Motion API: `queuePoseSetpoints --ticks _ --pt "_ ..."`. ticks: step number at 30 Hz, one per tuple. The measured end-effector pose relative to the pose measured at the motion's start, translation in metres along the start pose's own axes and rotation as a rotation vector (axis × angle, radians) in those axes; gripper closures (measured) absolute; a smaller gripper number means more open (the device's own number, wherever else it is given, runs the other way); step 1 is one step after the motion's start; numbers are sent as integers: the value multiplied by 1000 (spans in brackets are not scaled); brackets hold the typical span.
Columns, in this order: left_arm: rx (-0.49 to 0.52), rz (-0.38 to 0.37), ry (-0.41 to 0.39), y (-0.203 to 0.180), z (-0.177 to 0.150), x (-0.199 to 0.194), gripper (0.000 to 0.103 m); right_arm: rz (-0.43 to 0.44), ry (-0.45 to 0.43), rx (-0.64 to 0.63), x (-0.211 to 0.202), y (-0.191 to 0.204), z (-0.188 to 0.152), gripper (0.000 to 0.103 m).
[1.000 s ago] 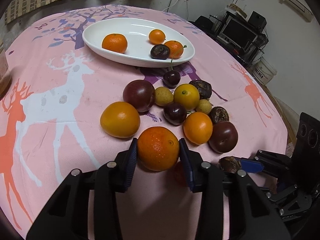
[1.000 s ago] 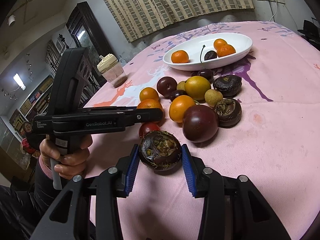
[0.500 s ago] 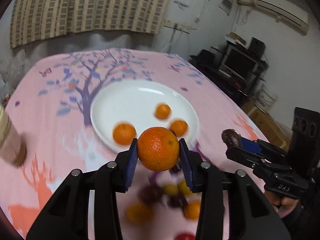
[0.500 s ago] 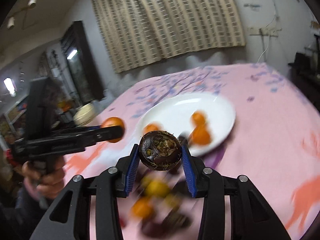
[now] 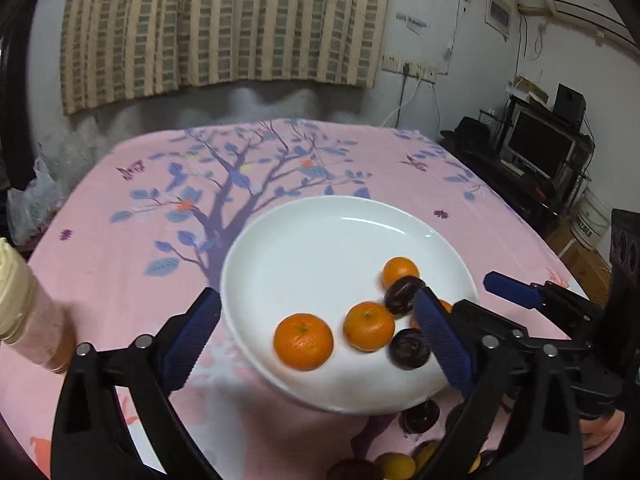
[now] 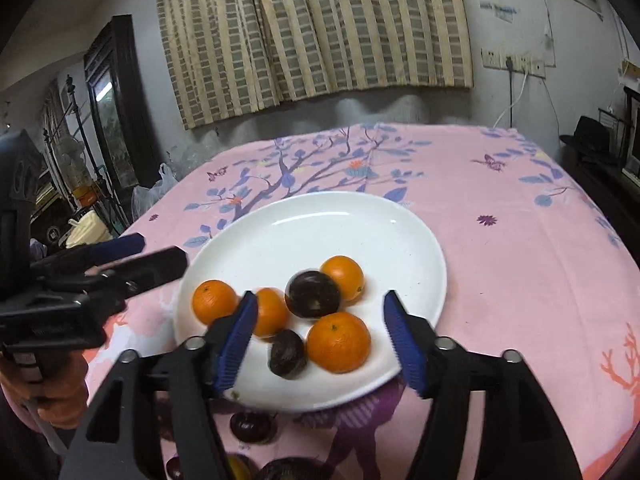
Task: Organize fruits
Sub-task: 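Grasp a dark plum with the right tool while the left tool grasps the red cherry tomato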
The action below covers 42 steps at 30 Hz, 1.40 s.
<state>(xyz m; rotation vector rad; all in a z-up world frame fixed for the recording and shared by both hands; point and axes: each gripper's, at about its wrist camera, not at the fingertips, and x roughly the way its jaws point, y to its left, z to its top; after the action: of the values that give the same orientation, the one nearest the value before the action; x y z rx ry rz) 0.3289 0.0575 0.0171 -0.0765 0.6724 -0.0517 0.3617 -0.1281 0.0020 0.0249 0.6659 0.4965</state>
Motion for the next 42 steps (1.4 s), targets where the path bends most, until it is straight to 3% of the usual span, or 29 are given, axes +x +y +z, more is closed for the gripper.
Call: queuePoseSetpoints --ticks 4,8,12,14,19,22,24,29,37,42 --pt "8 60 6 7 -19 -14 6 22 38 50 -11 2 -12 35" --pt "5 51 49 16 -43 -31 5 42 49 71 -33 6 -34 35" --pt "-43 31 27 29 -62 -53 5 49 25 61 -64 14 -63 35" --pt "-44 34 28 33 -72 -59 5 105 19 77 -76 17 -79 35" --pt "-41 73 29 40 -94 -67 5 184 146 115 -91 38 -112 35" --pt "-59 37 51 44 -99 -69 5 69 176 20 -99 61 -123 35" --pt "-65 31 55 45 -102 -70 5 37 199 5 -97 66 -128 35" --pt "-56 36 44 43 -103 -73 5 56 258 60 -87 60 -139 51" --pt "-40 21 44 38 -105 -76 5 57 259 69 -80 58 -136 54" --pt "-29 16 59 36 -106 -75 5 73 256 78 -76 56 -134 63"
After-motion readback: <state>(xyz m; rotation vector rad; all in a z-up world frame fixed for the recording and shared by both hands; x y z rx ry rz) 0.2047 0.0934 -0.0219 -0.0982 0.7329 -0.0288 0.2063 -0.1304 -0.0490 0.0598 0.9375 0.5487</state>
